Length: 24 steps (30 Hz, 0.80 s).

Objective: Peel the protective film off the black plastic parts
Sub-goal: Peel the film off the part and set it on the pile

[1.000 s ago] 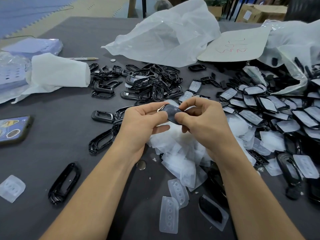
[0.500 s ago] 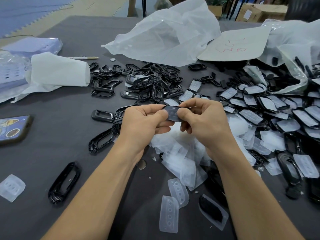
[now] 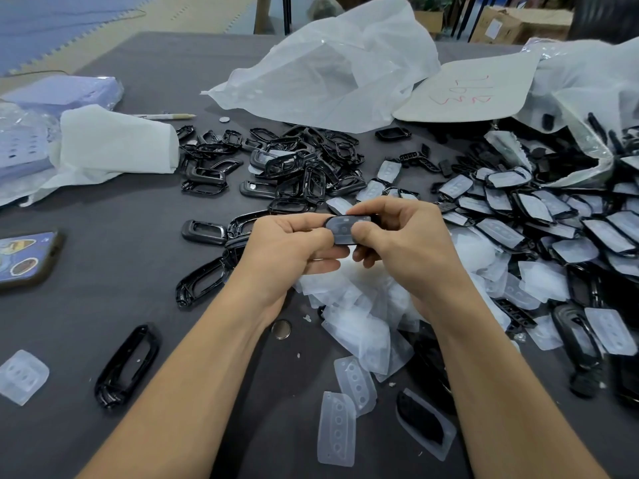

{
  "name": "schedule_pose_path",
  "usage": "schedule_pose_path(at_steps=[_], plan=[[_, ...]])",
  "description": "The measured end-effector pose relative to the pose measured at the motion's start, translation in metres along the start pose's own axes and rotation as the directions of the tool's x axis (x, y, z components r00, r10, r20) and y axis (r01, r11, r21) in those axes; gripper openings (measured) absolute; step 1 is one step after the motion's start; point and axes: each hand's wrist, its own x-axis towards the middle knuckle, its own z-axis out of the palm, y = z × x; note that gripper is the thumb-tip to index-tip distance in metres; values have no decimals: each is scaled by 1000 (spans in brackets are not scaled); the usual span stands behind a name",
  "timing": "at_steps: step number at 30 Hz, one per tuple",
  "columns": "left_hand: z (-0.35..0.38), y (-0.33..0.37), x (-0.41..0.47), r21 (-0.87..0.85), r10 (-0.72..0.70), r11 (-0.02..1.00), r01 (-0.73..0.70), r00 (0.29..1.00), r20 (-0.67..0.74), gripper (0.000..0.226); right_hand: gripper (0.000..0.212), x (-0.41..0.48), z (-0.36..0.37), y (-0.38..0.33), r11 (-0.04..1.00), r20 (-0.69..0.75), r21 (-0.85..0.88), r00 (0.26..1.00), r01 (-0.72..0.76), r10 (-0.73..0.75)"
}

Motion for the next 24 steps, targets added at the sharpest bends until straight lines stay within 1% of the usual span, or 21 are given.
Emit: schedule_pose_path(at_steps=[2, 5, 9, 12, 17, 20, 24], plan=[[-1, 0, 0, 14, 13, 1000, -13, 1000, 0, 21, 19, 0, 0, -1, 1000, 2, 11, 1000, -2, 2], [-2, 1, -1, 31, 31, 999, -29, 999, -38, 18, 20, 0, 0, -1, 999, 21, 38, 1000, -13, 13], [-1, 2, 0, -17, 30, 999, -31, 994, -101, 15, 24, 0, 3, -2, 990, 21, 133, 999, -38, 35], [2, 2, 0, -43, 48, 998, -54, 990, -130, 20, 29, 0, 5, -3, 984, -16, 174, 999, -35, 38], [4, 1, -1, 42, 99, 995, -94, 987, -130, 27, 34, 0, 9, 0, 994, -68, 107, 998, -2, 9], [3, 1, -1, 85, 136, 989, -124, 979, -150, 19, 31, 1, 9, 3, 999, -96, 45, 995, 21, -17], [4, -1, 2, 111, 155, 985, -135, 967, -201, 24, 23, 1, 10, 4, 999, -80, 24, 996, 45, -43]])
